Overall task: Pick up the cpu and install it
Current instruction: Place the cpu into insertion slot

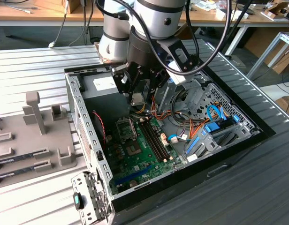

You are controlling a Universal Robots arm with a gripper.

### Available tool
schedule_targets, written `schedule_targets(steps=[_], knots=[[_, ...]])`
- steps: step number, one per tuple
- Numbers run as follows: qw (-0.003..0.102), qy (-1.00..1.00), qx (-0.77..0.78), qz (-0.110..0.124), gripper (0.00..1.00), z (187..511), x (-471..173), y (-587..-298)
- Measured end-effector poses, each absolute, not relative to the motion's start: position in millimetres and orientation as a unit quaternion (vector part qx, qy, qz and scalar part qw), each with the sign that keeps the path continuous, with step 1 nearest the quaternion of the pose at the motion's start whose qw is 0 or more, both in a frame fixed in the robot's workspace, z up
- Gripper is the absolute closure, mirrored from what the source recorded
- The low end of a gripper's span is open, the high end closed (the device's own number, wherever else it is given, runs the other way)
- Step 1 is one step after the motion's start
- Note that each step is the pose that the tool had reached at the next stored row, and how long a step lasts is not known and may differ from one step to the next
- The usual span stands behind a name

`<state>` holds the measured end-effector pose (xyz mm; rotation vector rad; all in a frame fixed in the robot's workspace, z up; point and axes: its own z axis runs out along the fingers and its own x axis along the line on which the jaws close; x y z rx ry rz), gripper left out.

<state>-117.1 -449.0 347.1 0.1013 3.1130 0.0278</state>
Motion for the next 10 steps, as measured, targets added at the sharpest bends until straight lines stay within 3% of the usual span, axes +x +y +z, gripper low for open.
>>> schedule_targets(steps=[10], knots=[[0.013,0.999,0.033,0.009,0.53,344.7,-117.1,-450.5]])
